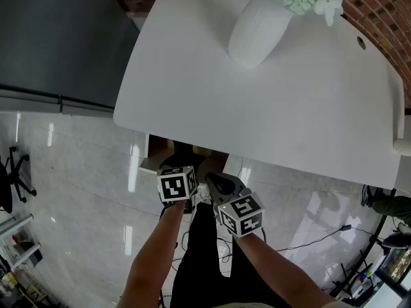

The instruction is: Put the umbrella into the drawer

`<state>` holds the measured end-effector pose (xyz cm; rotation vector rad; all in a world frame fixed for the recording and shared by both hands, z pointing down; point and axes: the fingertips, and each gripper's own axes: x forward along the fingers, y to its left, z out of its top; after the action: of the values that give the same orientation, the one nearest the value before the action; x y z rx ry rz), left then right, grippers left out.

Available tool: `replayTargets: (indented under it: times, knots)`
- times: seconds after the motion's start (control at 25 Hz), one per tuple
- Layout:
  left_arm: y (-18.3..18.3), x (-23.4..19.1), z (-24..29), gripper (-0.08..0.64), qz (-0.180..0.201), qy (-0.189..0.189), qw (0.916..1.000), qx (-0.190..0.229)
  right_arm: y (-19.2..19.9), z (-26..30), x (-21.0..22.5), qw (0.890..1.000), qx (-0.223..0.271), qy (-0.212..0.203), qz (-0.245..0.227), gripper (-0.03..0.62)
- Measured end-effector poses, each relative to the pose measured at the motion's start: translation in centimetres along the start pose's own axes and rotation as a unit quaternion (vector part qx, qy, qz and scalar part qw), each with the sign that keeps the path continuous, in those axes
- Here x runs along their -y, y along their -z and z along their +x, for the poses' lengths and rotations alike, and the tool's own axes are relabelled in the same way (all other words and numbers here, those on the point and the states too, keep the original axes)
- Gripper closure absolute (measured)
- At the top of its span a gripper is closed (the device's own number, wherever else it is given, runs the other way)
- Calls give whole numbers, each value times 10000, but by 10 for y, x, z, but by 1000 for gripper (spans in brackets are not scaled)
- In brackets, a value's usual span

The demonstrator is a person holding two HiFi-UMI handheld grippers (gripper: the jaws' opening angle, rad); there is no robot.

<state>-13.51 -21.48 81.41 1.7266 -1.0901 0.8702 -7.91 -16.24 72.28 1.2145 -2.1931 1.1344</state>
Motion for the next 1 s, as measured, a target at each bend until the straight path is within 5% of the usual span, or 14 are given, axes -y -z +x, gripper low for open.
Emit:
replayTargets:
  times: [0.56,1.0]
  knots:
    - [6,0,11,304,-135,227,9983,-527,-2,1,3,9999,69,74,136,575]
    - [14,4,26,291,-74,551,9893,-1348,-4,2,10,9996,131,120,236,575]
